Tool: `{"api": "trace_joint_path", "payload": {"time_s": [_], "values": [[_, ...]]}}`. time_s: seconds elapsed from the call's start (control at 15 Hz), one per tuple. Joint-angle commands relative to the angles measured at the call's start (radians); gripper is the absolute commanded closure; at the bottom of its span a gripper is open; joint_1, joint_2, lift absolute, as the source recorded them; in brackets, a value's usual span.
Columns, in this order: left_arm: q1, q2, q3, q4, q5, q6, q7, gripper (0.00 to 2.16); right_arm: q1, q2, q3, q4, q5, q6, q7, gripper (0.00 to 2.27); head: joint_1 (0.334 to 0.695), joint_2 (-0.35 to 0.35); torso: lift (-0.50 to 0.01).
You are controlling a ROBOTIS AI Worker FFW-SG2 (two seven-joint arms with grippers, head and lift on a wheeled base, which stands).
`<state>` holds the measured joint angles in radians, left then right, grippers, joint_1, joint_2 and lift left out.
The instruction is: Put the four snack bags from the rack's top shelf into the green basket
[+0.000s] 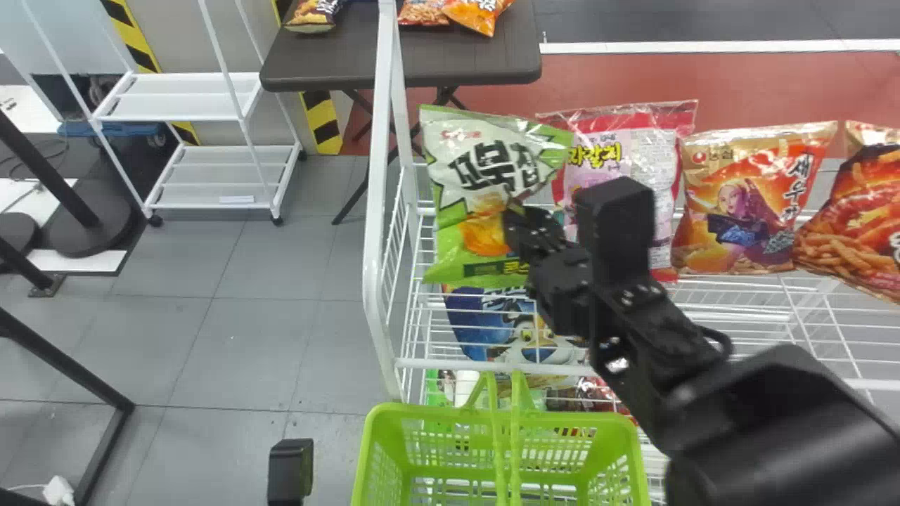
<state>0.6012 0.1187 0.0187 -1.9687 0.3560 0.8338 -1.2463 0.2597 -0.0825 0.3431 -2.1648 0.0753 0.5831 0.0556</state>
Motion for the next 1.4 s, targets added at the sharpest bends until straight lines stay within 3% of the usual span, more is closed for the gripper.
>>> {"api": "trace_joint_path", "payload": {"time_s": [0.0,0.2,0.27,0.6,0.93,1.2,1.33], "values": [[0.000,-0.004,0.004,-0.001,0.000,0.000,-0.002,2.12,0.164,-0.056,-0.073,-0.182,0.026,-0.001,0.001,2.01,0.695,-0.025,0.000],[-0.001,-0.011,0.010,0.004,-0.002,0.000,-0.004,2.12,0.392,-0.106,-0.208,-0.346,-0.032,-0.038,0.007,2.02,0.695,-0.123,0.000],[-0.001,-0.016,0.012,0.004,-0.005,0.000,-0.004,2.12,0.455,-0.109,-0.256,-0.388,-0.066,-0.019,0.012,2.01,0.695,-0.190,0.000],[-0.001,-0.037,0.010,0.002,-0.022,0.000,-0.009,2.12,0.647,-0.118,-0.334,-0.440,-0.115,0.137,0.020,2.01,0.695,-0.350,0.000],[0.003,-0.040,0.012,-0.002,-0.022,0.000,-0.015,2.12,0.638,-0.131,-0.285,-0.337,-0.223,0.324,0.064,2.01,0.695,-0.350,0.000],[0.008,-0.040,0.010,-0.007,-0.022,0.000,-0.015,2.12,0.559,-0.132,-0.174,-0.237,-0.223,0.337,0.075,2.00,0.695,-0.350,0.000],[0.008,-0.040,0.009,-0.009,-0.023,-0.003,-0.015,2.12,0.504,-0.131,-0.122,-0.190,-0.210,0.367,0.073,1.98,0.695,-0.299,0.000]]}}
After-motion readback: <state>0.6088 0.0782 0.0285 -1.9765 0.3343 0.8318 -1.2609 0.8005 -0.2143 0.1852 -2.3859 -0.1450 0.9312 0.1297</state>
